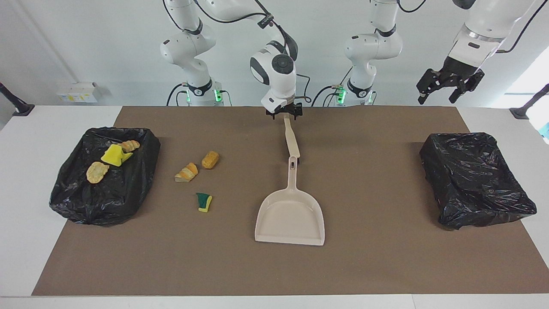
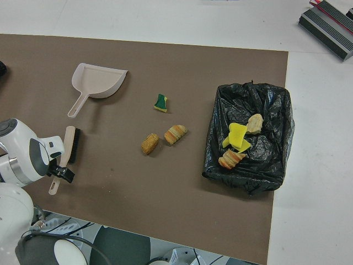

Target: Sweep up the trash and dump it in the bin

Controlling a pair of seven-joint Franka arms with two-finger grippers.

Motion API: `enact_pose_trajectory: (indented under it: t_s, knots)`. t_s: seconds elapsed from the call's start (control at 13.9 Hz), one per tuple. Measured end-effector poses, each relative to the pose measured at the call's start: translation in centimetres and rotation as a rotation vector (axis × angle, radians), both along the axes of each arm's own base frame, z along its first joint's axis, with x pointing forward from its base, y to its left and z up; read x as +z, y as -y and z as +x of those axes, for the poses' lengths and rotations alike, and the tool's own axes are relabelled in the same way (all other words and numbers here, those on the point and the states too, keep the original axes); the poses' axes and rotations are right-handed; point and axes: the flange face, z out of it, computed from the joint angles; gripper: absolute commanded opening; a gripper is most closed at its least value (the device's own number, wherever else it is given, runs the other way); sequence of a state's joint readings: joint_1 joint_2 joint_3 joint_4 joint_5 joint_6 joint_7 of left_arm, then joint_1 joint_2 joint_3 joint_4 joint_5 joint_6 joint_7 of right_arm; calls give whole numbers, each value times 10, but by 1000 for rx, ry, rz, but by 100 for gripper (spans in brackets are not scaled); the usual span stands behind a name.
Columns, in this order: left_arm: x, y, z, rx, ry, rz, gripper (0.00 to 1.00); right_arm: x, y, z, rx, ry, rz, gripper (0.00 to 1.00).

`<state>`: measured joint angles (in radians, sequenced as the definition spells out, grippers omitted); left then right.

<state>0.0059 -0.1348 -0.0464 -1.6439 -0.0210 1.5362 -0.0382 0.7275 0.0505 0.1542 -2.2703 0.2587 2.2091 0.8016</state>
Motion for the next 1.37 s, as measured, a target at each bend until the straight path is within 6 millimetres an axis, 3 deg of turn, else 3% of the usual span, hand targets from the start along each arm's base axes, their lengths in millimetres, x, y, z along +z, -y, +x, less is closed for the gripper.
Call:
enact_pose_trajectory:
  t_s: [0.36,0.58,0.72,0.79,0.94,1.08,1.22,1.37]
  knots:
    - [0,0,0,0,0,0,100,1,-2,-8,-2,-1,-5,37]
    - [0,4,0,-7,0,0,100,1,-2,-8,-3,0,-4,35]
    - [0,21,-1,-39,3,-3,100,2,-3,-7,-4,3,0,35]
    - [0,38,-1,-67,13,-5,100,3,-3,-7,-4,5,2,31]
    - [-5,85,2,-97,59,-16,100,5,-4,-6,-4,7,4,2]
    - [-23,139,8,-85,91,-37,100,6,-3,-6,-4,9,6,0]
    - [-54,200,20,-46,129,-85,100,12,-1,-3,-12,17,14,0]
    - [-81,234,34,-4,147,-154,100,27,12,6,-34,10,9,0]
